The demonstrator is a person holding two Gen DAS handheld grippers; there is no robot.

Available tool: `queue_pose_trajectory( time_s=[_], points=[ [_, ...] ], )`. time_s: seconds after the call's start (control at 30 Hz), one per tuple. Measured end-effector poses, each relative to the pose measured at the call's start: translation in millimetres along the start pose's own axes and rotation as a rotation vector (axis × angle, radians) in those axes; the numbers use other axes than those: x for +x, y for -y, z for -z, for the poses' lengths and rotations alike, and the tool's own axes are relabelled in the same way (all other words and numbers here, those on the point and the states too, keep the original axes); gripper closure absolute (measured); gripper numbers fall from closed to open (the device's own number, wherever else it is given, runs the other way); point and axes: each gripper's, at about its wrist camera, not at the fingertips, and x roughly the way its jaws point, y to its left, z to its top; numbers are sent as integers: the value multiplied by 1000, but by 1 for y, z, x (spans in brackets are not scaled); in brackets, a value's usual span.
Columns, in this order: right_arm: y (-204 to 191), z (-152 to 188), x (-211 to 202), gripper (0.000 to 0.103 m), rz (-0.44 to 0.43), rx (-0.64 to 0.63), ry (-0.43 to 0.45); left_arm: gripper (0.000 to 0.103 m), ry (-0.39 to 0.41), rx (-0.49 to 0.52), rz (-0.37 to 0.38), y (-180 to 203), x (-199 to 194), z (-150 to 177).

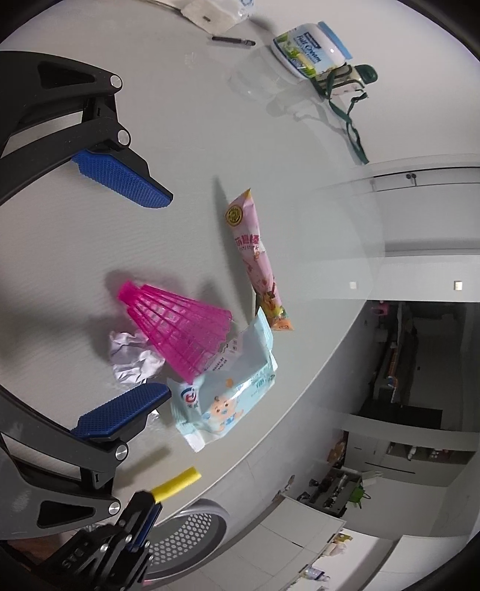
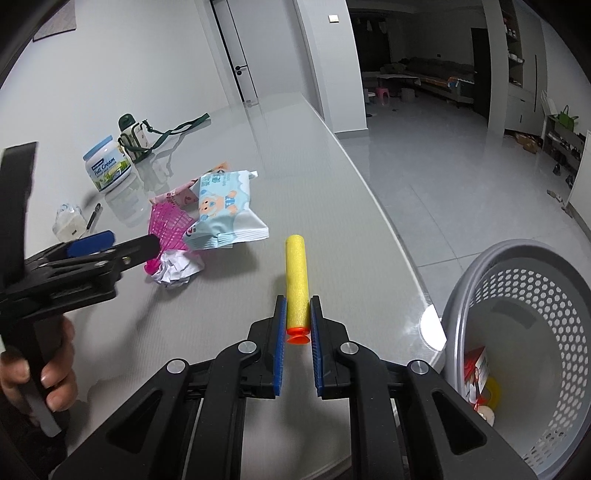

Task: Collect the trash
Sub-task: 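Grasp the yellow foam dart with the right gripper while the left gripper approaches the pink shuttlecock, then grasp the pink shuttlecock with the left gripper and lift it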

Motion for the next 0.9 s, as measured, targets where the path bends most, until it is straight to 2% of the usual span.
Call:
queue_pose_trajectory(
  time_s=[0.27, 0.37, 0.9],
  points=[
    [3, -1, 4, 91, -3, 24, -6, 9, -12, -60, -105, -28, 14, -5],
    [5, 0, 4, 91, -4, 24, -9, 9, -21, -91, -104, -38, 16, -6],
    [7, 3, 8, 91, -12, 21, -22, 10, -42, -135, -56, -43, 25, -5]
  ],
)
